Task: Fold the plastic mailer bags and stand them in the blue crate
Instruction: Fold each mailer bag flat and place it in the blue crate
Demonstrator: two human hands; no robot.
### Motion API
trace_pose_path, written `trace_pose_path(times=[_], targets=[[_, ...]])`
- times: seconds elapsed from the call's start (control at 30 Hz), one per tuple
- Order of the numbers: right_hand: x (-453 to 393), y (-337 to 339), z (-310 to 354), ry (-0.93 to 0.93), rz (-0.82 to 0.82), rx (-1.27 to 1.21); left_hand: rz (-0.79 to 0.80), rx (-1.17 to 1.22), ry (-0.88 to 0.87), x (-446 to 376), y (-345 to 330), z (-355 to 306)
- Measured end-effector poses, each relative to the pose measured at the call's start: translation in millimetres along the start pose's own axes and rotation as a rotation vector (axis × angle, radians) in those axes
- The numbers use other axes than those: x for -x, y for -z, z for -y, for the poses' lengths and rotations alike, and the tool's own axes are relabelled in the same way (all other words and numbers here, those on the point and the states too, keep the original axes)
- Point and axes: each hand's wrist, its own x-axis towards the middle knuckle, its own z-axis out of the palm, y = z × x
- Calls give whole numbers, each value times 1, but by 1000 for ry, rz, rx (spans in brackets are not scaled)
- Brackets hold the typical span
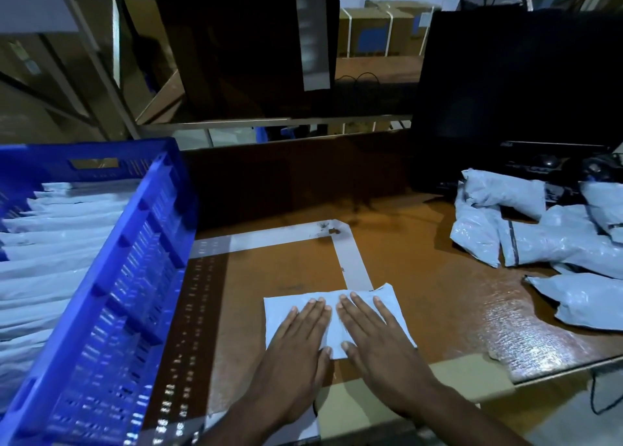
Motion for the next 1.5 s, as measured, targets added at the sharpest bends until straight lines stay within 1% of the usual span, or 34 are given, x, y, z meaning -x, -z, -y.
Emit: trace_pose_path(times=[0.03, 0.07, 0.1, 0.13, 0.17, 0.2, 0.27, 0.3, 0.4, 0.5, 0.63, 0.77, 0.83, 0.9, 0.97, 1.03, 1.1, 1.23, 1.33, 1.43, 1.5], targets=[[-3, 5, -4, 15, 5, -114, -34, 50, 20, -2, 4, 1], [-6, 11, -9, -20, 28, -254, -68, 97, 60, -5, 11, 1], [-10, 18, -13, -81, 50, -393, -100, 117, 93, -10, 16, 2], [-12, 22, -15, -147, 28, -470, -130, 107, 115, -14, 21, 2], [-14, 25, -14, -215, -10, -463, -145, 80, 130, -19, 25, 1], [-15, 26, -13, -267, -37, -376, -140, 33, 136, -21, 27, 1], [-11, 19, -10, -312, -19, -195, -55, -72, 128, -21, 23, 3], [-9, 14, -9, -312, -15, -161, -24, -91, 120, -18, 18, 5], [-8, 2, -16, -304, -21, -124, -10, -65, 118, -14, 10, 13], [-11, 5, -20, -297, -16, -102, -32, -47, 154, -16, 11, 15], [-5, 2, -20, -309, 9, -104, -25, -35, 150, -11, 9, 14], [-18, 6, -27, -308, 13, -90, -18, -47, 151, -21, 14, 19], [-21, 11, -29, -308, 35, -71, -29, 3, 150, -22, 17, 20], [-19, 18, -25, -277, -8, -69, -84, 50, 155, -16, 22, 19], [-15, 26, -14, -188, -78, -160, -128, 74, 124, -7, 23, 18], [-9, 21, 2, -60, -47, -212, -106, 115, 41, 5, 17, 15], [-4, 5, 9, 4, -55, -165, -62, 49, -28, 12, 5, 12], [-11, -5, 2, -20, -89, -83, -28, -33, 4, 5, 7, 13], [-7, -9, 4, -11, -85, -16, 1, -54, -21, 8, 8, 12], [-7, -10, 2, -4, -80, -18, -29, -66, -11, 7, 7, 14], [-10, -9, 0, -5, -94, -8, -8, -73, -11, 5, 9, 14]])
